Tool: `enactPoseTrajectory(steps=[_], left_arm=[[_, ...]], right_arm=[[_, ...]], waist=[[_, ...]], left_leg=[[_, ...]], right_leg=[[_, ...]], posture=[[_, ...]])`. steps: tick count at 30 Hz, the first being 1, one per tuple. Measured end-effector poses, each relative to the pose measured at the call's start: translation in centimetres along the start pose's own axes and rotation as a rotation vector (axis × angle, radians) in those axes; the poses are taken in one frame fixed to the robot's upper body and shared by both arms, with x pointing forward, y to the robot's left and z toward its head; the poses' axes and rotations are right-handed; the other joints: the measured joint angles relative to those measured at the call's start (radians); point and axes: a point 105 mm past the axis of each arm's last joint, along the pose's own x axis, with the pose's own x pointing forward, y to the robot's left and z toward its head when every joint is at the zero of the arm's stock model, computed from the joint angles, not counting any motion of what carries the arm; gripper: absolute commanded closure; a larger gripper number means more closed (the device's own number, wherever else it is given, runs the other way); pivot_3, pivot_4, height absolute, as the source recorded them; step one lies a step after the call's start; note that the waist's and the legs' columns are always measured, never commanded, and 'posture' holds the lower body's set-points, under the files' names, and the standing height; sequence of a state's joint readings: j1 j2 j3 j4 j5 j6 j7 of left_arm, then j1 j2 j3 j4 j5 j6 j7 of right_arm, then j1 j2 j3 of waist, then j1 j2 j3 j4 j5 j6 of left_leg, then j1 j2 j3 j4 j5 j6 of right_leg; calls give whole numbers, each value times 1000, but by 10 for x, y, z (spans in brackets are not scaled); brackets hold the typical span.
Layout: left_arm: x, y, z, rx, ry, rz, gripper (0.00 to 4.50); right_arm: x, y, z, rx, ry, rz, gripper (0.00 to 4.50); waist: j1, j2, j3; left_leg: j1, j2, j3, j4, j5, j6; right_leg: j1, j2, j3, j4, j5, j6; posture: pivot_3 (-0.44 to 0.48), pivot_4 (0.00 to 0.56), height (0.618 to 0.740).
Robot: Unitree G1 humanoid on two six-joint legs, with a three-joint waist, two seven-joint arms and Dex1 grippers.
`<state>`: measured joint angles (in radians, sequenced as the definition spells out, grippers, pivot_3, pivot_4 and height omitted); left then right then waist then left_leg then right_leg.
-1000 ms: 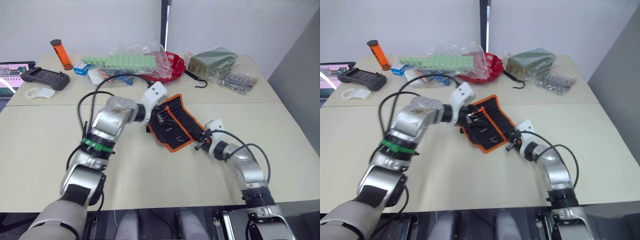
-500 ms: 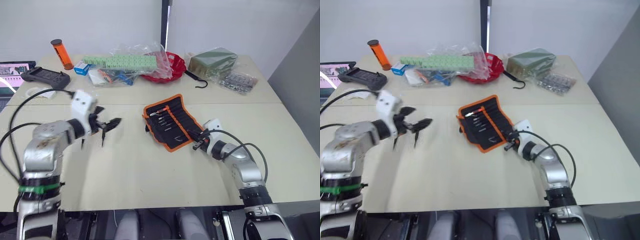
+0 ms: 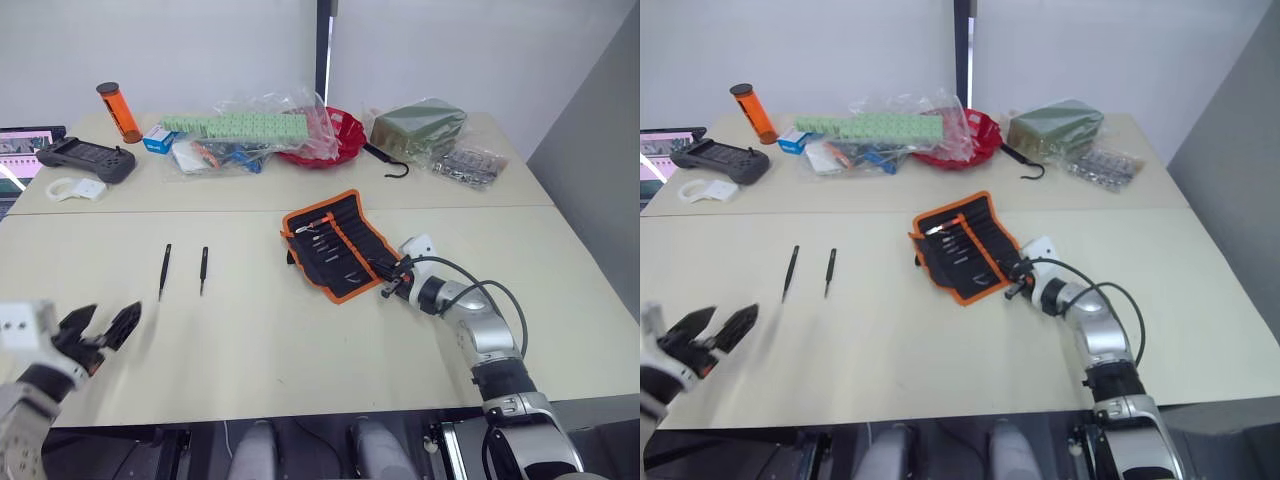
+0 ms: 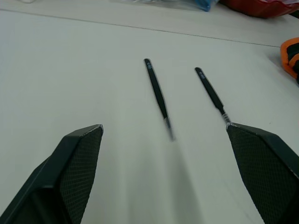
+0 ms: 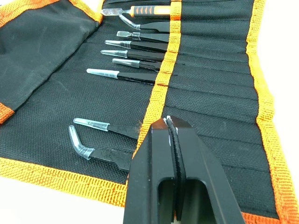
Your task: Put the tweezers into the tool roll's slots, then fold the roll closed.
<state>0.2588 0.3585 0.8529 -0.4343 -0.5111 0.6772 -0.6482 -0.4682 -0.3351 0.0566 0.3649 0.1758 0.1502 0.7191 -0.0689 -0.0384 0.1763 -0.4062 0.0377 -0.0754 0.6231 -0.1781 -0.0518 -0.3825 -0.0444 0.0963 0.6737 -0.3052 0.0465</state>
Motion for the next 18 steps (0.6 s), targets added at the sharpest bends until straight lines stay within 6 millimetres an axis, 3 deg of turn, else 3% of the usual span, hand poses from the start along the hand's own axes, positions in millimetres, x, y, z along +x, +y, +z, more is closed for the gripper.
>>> enactPoseTrajectory(steps=[7, 18], left_arm=[[-23, 10, -13, 30, -8, 72, 8], [-17, 7, -15, 21, -23, 88, 8]], right_arm=[[6, -2, 1, -4, -7, 4, 4500], [7, -1, 2, -9, -9, 20, 4500]], waist=[[1, -2, -1], [0, -2, -1]], left_leg=[[0, 0, 1, 0, 0, 0], [0, 0, 1, -1, 0, 0]], right_leg=[[0, 0, 0, -1, 0, -1], [0, 1, 0, -2, 0, -1]], posture=[[0, 150, 740], [0, 150, 740]])
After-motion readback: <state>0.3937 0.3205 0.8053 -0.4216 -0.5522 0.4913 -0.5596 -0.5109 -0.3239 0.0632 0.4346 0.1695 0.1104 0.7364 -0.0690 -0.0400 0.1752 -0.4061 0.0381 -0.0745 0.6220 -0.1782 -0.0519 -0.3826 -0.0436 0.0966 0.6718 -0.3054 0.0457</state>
